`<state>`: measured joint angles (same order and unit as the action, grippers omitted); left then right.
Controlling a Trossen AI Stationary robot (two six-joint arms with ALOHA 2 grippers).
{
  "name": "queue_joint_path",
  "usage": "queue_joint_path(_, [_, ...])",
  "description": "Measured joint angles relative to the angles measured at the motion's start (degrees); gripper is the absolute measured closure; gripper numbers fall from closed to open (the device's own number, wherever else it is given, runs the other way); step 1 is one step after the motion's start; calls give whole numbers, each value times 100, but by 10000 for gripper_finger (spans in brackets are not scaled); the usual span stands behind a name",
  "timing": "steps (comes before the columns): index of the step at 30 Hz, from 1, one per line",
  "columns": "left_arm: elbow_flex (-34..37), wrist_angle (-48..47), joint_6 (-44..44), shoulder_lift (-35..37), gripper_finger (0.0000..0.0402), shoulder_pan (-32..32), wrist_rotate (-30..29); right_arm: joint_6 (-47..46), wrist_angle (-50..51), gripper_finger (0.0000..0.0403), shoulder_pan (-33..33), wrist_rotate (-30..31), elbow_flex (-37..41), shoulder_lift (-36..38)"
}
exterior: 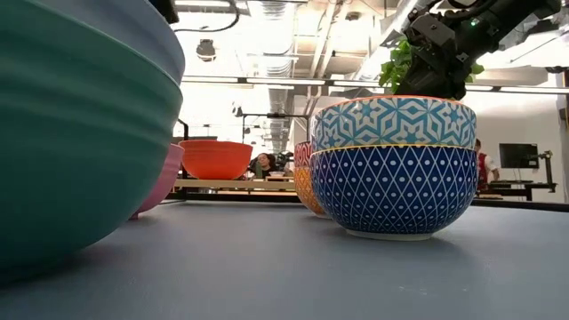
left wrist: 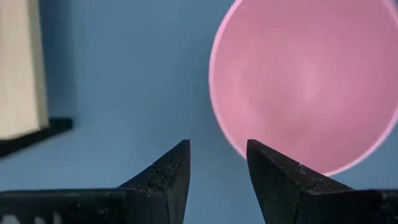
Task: Place and stack bowls onto a shelf
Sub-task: Stack the pink bowl on top of the orange bowl on the shelf
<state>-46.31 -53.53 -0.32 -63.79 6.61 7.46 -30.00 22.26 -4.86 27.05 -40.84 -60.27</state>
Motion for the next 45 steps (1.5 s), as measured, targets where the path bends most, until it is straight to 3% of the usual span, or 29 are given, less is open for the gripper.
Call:
queue_joint_path(31, [862,1087,-1019,-7,262,-288,-38,-4,-2,226,11,0,0,0])
queue_joint_path(35, [862,1069,-1049,-4,289,-348,-49,-4,-2,226,11,0,0,0])
queue_joint_path(41, [862,1060,-1091,-4,384,-379,-66,-4,-2,226,11,0,0,0])
queue_joint_path(45, [862,1055,-1244,-4,398,-382,-114,-4,-2,226,11,0,0,0])
